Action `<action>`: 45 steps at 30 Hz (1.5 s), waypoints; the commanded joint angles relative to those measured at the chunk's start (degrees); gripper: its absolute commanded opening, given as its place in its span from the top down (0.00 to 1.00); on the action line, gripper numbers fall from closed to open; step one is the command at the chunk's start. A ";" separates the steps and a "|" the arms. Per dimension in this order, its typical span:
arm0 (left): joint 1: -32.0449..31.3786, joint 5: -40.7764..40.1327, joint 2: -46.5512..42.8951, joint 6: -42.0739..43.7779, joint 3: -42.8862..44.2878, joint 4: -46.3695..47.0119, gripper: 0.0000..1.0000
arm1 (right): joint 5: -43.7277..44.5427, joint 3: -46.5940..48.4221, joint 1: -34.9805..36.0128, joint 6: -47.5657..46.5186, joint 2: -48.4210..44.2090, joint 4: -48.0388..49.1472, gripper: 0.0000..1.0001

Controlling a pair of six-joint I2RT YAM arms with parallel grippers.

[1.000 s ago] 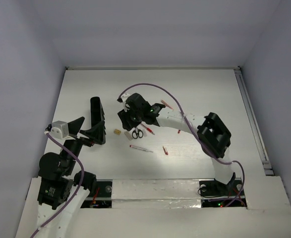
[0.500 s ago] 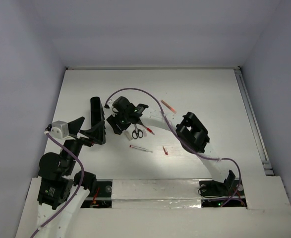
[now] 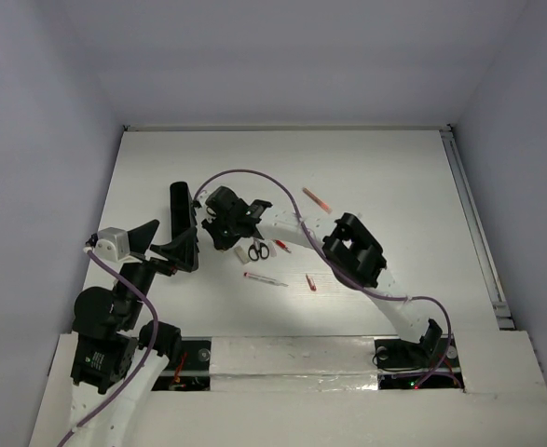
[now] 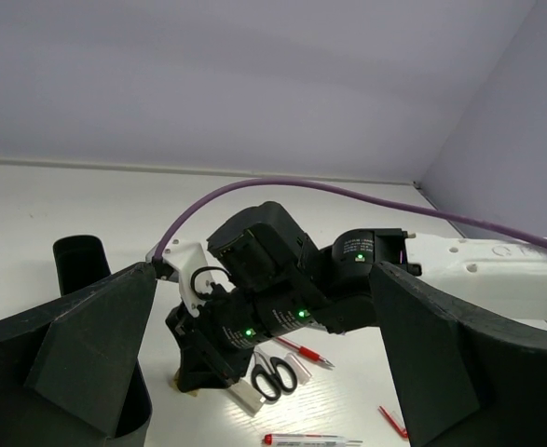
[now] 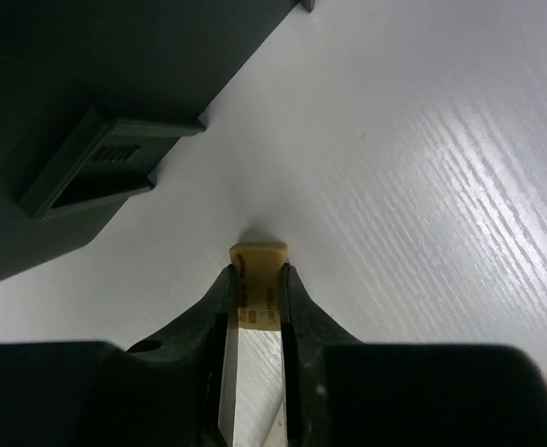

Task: Sort the stationery into containers
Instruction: Pick up the stationery from the center of the board, then place the stationery in the storage box.

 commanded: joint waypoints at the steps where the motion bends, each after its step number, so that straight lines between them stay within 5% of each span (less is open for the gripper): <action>1: 0.22 0.00 -1.02 0.11 -0.36 2.22 0.01 | 4.42 -1.31 0.42 1.28 -4.11 6.93 0.97; 7: 0.22 -0.08 -0.85 0.11 -0.27 2.13 0.01 | 6.01 -4.56 0.42 2.69 -12.71 15.63 0.99; 14: 0.22 -0.35 -1.02 0.11 -0.27 2.13 0.01 | -1.71 -8.61 0.42 5.50 -18.26 23.90 0.99; 26: 0.22 -0.26 -0.76 0.11 -0.27 2.04 0.01 | -6.03 11.41 0.42 8.32 -3.86 28.22 0.99; 40: 0.22 0.18 -0.67 0.11 -0.36 2.30 0.01 | -8.23 11.78 0.42 11.13 0.45 27.60 0.93; 45: 0.22 0.27 -0.50 0.11 -0.36 2.22 0.01 | -8.41 10.46 0.42 10.96 0.01 28.75 0.80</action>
